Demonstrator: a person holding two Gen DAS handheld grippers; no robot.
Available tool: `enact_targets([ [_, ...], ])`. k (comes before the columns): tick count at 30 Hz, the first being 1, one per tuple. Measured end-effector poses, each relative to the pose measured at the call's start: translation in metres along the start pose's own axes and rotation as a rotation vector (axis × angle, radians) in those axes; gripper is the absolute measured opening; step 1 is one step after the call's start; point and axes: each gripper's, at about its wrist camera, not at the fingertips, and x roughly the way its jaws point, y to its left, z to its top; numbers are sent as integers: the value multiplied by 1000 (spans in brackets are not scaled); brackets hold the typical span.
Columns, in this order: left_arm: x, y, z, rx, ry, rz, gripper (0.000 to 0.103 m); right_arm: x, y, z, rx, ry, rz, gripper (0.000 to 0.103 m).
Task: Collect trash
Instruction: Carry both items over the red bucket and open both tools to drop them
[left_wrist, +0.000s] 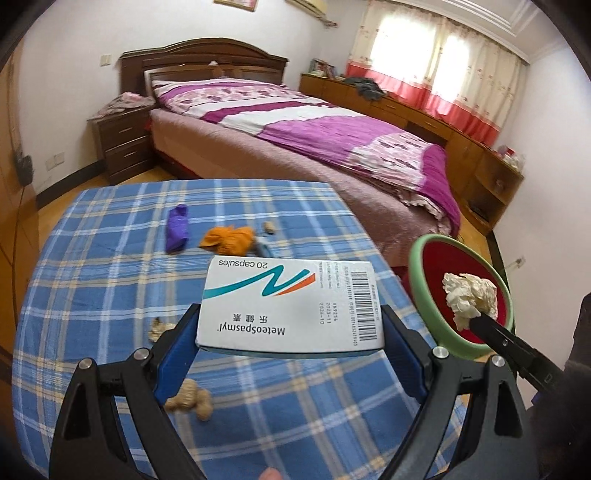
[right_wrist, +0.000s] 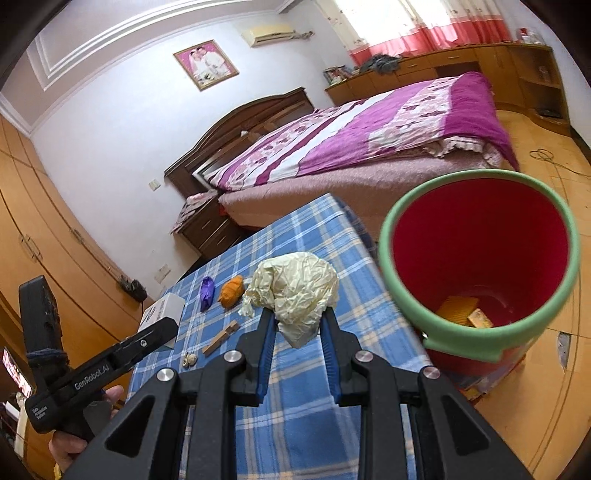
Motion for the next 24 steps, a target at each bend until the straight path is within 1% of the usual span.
enact_targets([
  [6, 4, -37, -2, 70, 9, -55, 91, -19, -27, 0, 54, -35, -33, 27],
  [12, 15, -73, -3, 145, 24, -91, 91, -34, -56, 3, 105, -68, -67, 27],
  [16, 29, -98, -1, 196, 42, -112, 91, -41, -73, 7, 117, -88, -109, 28],
  [24, 63, -143, 1, 261, 86, -154, 91, -48, -109, 24, 118, -109, -181, 30],
])
